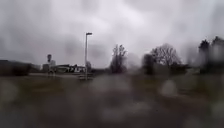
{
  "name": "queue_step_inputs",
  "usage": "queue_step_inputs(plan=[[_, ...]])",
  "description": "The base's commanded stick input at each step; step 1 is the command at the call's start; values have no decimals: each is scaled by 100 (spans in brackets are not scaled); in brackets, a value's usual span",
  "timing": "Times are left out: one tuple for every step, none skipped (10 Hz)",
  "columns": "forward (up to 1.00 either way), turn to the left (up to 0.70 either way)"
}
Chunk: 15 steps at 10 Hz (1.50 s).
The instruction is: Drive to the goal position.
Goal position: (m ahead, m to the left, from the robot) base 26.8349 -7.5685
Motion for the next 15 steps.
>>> queue_step_inputs(plan=[[100,0],[100,0],[100,0],[100,0],[100,0],[100,0],[100,0],[100,0],[100,0],[100,0],[100,0],[100,0],[100,0],[100,0],[100,0]])
